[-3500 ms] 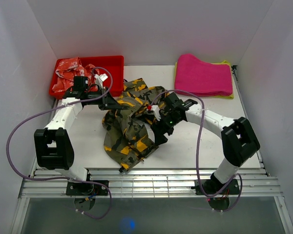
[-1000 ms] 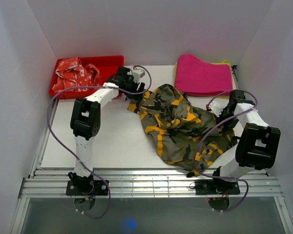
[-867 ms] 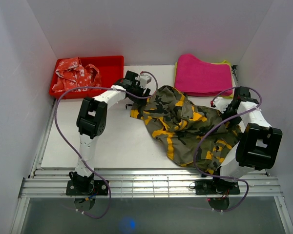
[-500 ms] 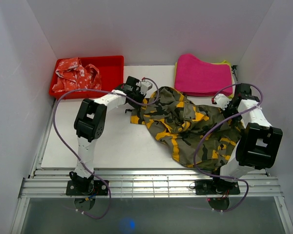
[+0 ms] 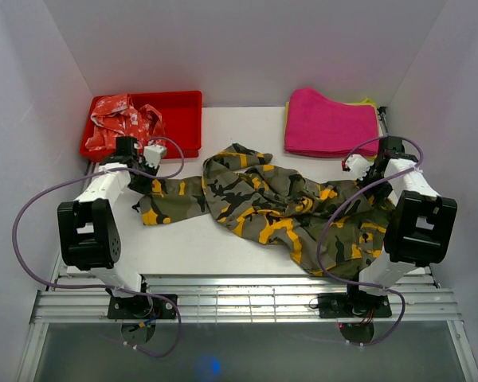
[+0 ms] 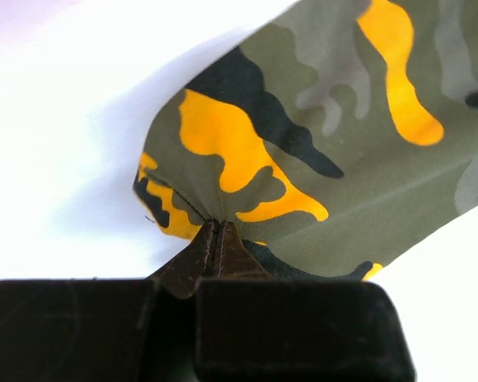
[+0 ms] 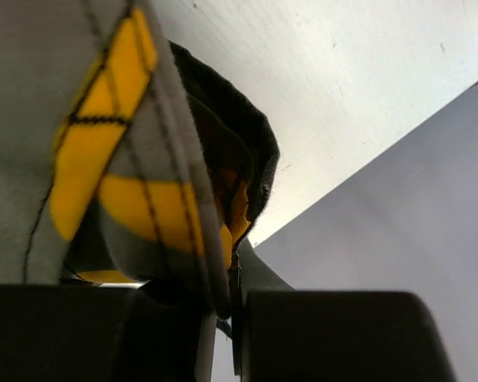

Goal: Fold and stack the trousers
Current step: Flatten the trousers out

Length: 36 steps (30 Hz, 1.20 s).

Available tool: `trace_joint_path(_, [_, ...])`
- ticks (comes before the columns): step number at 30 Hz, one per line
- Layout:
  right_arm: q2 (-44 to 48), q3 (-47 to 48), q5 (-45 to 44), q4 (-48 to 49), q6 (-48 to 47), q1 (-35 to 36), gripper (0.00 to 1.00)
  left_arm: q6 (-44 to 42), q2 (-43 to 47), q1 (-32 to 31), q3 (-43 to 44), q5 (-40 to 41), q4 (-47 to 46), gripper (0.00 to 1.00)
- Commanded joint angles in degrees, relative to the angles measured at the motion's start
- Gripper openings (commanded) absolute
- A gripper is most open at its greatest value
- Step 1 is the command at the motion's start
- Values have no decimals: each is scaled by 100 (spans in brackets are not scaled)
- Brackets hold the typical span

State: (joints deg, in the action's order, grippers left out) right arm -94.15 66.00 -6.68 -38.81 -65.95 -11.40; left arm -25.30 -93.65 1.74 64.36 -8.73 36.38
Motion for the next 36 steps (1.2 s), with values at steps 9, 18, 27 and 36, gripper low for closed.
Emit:
trace_joint_path(9, [-481, 247, 88, 49, 267, 296, 8, -1100, -977, 1627, 1605, 627, -342, 0])
trace_joint_path(18, [-631, 309, 219, -109, 452, 674, 8, -1065, -903, 1637, 2960, -2208, 659, 51])
trace_joint_path(27, [-807, 63, 123, -57, 469, 779, 8, -56, -608, -954, 3345, -1713, -44, 66])
trace_joint_path(36, [-693, -746, -132, 295, 364, 797, 8, 833, -3105, -2379, 5771, -858, 97, 76])
